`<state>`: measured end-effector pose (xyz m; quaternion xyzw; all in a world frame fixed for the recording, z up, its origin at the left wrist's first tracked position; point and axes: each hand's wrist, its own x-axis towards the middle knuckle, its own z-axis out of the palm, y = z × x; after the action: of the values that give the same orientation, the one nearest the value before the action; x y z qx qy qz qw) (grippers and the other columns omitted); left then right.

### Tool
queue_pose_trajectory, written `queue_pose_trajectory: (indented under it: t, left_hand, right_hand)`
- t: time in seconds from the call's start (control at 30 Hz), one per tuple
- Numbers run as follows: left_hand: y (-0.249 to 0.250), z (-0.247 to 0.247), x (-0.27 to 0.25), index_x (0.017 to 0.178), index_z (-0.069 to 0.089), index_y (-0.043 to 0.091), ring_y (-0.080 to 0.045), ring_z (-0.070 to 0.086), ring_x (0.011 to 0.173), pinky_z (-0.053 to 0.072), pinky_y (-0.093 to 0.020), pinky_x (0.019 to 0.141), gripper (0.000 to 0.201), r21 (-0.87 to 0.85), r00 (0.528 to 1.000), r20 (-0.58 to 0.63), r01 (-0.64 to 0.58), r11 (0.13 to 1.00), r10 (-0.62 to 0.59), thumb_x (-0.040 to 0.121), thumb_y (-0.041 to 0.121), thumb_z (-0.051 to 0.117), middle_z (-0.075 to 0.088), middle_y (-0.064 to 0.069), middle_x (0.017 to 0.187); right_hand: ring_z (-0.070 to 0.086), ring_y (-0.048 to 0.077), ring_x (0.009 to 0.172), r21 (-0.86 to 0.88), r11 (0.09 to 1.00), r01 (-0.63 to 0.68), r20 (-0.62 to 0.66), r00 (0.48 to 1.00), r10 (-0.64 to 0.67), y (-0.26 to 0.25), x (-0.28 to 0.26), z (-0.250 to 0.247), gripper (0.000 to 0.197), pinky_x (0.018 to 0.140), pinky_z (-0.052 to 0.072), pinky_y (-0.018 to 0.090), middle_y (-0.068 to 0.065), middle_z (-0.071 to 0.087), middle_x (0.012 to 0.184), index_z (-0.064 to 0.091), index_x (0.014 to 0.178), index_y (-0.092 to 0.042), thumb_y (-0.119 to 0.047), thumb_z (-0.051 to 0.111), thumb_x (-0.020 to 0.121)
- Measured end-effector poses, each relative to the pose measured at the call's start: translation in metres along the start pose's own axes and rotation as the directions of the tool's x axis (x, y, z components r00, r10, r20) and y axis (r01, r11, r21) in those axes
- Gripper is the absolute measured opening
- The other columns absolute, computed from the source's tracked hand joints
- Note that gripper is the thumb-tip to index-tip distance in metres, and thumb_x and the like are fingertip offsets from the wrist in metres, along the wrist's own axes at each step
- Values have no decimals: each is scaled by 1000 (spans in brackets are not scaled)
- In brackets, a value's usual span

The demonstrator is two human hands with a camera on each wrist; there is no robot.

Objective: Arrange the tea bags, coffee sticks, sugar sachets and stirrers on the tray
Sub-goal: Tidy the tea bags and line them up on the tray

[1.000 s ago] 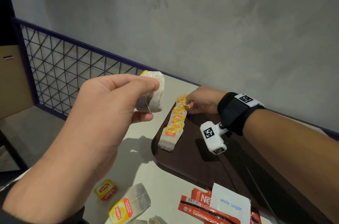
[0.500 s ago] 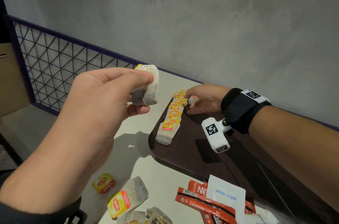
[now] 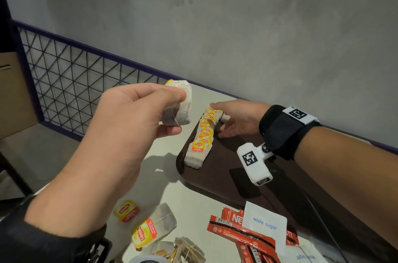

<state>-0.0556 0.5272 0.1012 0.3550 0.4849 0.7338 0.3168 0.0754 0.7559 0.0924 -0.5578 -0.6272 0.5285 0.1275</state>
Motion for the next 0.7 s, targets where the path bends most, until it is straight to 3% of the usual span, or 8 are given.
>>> queue_pose_trajectory:
  t: [0.07,0.17,0.23,0.33,0.4,0.47,0.63,0.7]
  left_hand:
    - [-1,0,-1,78,82,11,-25,68,80,56,-27,59,14,5,1000,25,0,1000,0,87,5,72,76,-21,99]
    - [-1,2,-1,77,78,13,-20,70,73,57,-26,58,28,18,999,36,-4,1000,3,88,-9,63,78,-8,90]
    - [-2,4,-2,83,72,12,-16,69,64,60,-28,58,28,19,999,41,2,1000,-2,87,-13,62,75,-1,77]
    - [-2,6,-4,100,65,13,-22,73,67,61,-33,61,30,49,995,94,38,998,-43,87,-14,64,78,-8,81]
    - [-2,7,-7,111,60,16,-26,75,72,61,-37,65,38,69,986,148,64,996,-73,86,-13,67,79,-10,85]
    - [-1,10,-12,118,58,18,-33,76,77,61,-43,72,44,103,975,201,77,992,-96,86,-10,69,79,-12,87]
    - [4,16,-20,122,56,18,-29,70,72,53,-38,65,45,116,954,279,78,990,-108,88,-11,64,77,-14,82]
    - [6,16,-19,123,56,18,-28,66,69,49,-38,65,46,94,949,296,85,992,-110,87,-9,66,77,-13,82]
  right_hand:
    - [62,41,118,-18,1000,1,12,1000,0,1,-2,1,74,72,63,39,26,40,150,36,153,-21,-50,67,93]
    - [61,39,120,-73,997,23,13,1000,-23,-1,-7,4,67,89,59,44,22,44,147,42,148,-16,-51,65,95]
    - [66,32,104,-212,973,97,-42,993,-108,-5,-23,2,54,92,58,43,18,54,131,50,135,-14,-48,65,96]
    - [64,24,82,-92,956,279,-10,960,-281,-15,-68,0,38,79,57,40,14,62,110,59,123,-10,-36,68,96]
    - [65,22,78,114,935,336,125,929,-349,-19,-107,2,42,72,52,35,13,67,102,64,119,-10,-40,69,91]
    - [62,17,69,171,912,372,212,890,-403,-17,-140,8,49,67,47,31,8,66,89,68,114,-9,-46,69,83]
    - [54,17,66,66,840,539,103,833,-543,-4,-171,15,21,56,43,28,13,65,85,70,109,4,-5,70,90]
    - [56,20,67,98,828,553,76,825,-560,0,-176,9,20,57,45,29,13,66,85,70,110,2,-1,69,90]
